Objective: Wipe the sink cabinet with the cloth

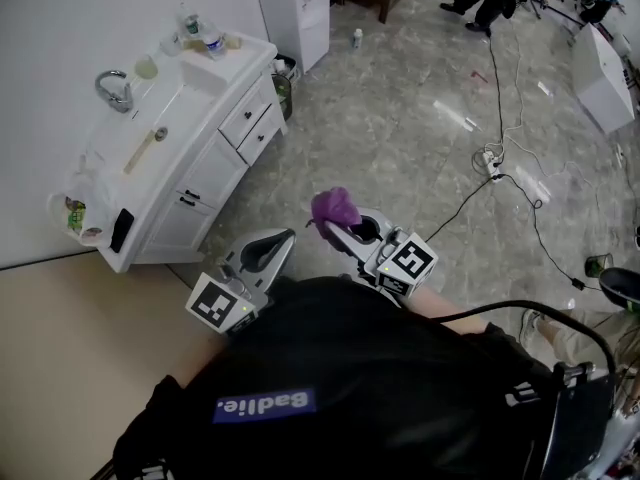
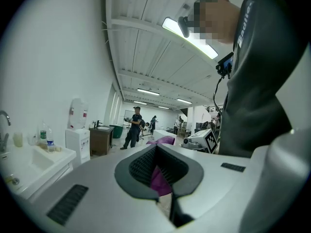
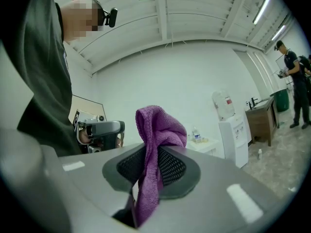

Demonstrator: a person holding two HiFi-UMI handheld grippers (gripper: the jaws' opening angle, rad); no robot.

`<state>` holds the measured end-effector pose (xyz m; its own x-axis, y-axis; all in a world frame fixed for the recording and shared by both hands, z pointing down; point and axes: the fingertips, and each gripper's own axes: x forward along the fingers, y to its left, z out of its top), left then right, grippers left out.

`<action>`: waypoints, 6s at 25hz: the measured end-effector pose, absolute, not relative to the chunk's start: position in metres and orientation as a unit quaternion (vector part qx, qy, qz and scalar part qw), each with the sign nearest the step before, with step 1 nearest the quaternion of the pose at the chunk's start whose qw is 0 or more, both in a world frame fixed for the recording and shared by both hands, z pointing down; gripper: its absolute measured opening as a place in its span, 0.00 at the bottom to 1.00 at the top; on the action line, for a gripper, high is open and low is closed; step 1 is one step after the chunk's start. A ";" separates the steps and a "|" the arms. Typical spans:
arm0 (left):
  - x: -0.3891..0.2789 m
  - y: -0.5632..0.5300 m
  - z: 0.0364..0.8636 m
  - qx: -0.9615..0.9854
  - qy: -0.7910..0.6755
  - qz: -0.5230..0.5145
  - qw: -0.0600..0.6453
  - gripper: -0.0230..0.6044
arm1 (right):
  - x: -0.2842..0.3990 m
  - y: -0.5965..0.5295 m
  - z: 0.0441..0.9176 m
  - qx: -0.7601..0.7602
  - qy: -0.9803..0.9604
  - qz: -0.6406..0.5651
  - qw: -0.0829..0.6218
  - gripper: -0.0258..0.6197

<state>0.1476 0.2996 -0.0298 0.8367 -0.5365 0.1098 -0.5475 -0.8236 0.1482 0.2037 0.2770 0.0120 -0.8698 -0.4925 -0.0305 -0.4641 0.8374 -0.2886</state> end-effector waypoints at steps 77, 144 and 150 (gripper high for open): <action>0.044 -0.109 0.529 0.958 -0.271 0.064 0.069 0.04 | 0.044 -0.198 0.547 -0.277 0.958 -0.076 0.024 0.13; -0.056 -0.087 0.615 0.951 -0.305 0.031 0.034 0.04 | -0.003 -0.299 0.489 -0.343 0.938 0.034 0.044 0.13; -0.049 -0.084 0.614 0.954 -0.295 0.033 0.033 0.04 | 0.004 -0.355 0.524 -0.388 0.921 0.034 -0.028 0.13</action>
<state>-0.0485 -0.0836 0.6137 0.8233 -0.5615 0.0825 -0.5659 -0.8233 0.0443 0.0042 -0.3548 0.5244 -0.6974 -0.7162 0.0254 -0.7124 0.6967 0.0845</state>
